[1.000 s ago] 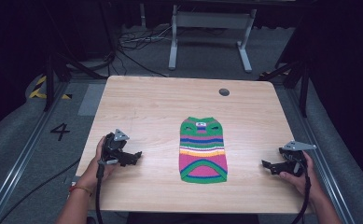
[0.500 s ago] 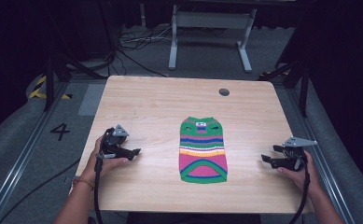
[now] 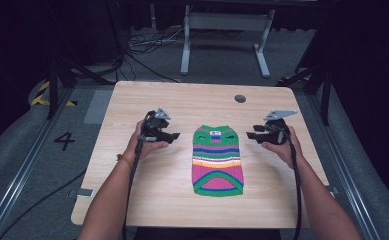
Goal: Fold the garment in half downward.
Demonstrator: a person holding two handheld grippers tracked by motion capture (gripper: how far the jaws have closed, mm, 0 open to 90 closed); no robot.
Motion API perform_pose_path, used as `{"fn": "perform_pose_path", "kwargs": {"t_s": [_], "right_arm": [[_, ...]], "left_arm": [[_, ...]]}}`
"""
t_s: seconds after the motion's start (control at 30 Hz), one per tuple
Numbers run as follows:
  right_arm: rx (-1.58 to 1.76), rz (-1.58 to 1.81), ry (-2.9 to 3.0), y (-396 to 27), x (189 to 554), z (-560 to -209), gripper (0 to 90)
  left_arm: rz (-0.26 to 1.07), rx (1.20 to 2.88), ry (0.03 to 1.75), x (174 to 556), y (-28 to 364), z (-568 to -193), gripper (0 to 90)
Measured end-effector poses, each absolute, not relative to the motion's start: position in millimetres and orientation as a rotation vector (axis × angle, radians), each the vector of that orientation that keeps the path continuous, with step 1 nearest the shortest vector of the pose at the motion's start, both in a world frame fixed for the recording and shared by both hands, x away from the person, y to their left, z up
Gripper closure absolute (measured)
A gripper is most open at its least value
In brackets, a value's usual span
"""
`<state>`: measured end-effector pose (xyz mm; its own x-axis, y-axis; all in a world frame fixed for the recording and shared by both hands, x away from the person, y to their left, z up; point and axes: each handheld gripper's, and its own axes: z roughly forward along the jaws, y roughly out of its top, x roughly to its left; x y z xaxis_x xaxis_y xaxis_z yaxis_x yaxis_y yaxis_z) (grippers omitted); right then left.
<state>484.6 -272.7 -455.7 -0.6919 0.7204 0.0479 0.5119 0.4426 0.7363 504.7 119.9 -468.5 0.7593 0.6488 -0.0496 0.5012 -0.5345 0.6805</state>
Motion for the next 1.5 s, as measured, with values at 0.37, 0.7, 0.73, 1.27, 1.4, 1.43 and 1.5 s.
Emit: {"fn": "perform_pose_path", "kwargs": {"t_s": [0.37, 0.7, 0.73, 1.27, 1.4, 1.43, 1.5], "right_arm": [[1.062, 1.017, 2.489, -222.6, 523.3, -470.0, 58.4], [1.146, 1.008, 2.486, -216.6, 538.6, -485.9, 61.6], [1.157, 1.004, 2.489, -216.3, 538.8, -487.1, 61.9], [1.162, 0.988, 2.514, -207.9, 537.7, -497.4, 79.1], [1.143, 0.975, 2.511, -206.4, 536.0, -494.2, 83.8], [1.129, 0.977, 2.505, -206.4, 535.2, -492.3, 84.3], [1.124, 1.007, 2.485, -207.6, 534.1, -488.1, 84.5]], "left_arm": [[0.275, 2.280, 0.872, 534.9, 57.0, -482.5, 40.5], [0.202, 2.252, 0.921, 545.3, 56.5, -499.9, 44.4], [0.199, 2.255, 0.918, 545.4, 55.7, -500.1, 44.8], [0.161, 2.280, 0.827, 545.8, 34.4, -498.7, 71.3], [0.215, 2.325, 0.778, 543.3, 29.5, -493.8, 80.8], [0.226, 2.324, 0.773, 542.8, 28.9, -492.9, 82.8], [0.256, 2.331, 0.771, 542.8, 29.0, -489.9, 83.8]]}}
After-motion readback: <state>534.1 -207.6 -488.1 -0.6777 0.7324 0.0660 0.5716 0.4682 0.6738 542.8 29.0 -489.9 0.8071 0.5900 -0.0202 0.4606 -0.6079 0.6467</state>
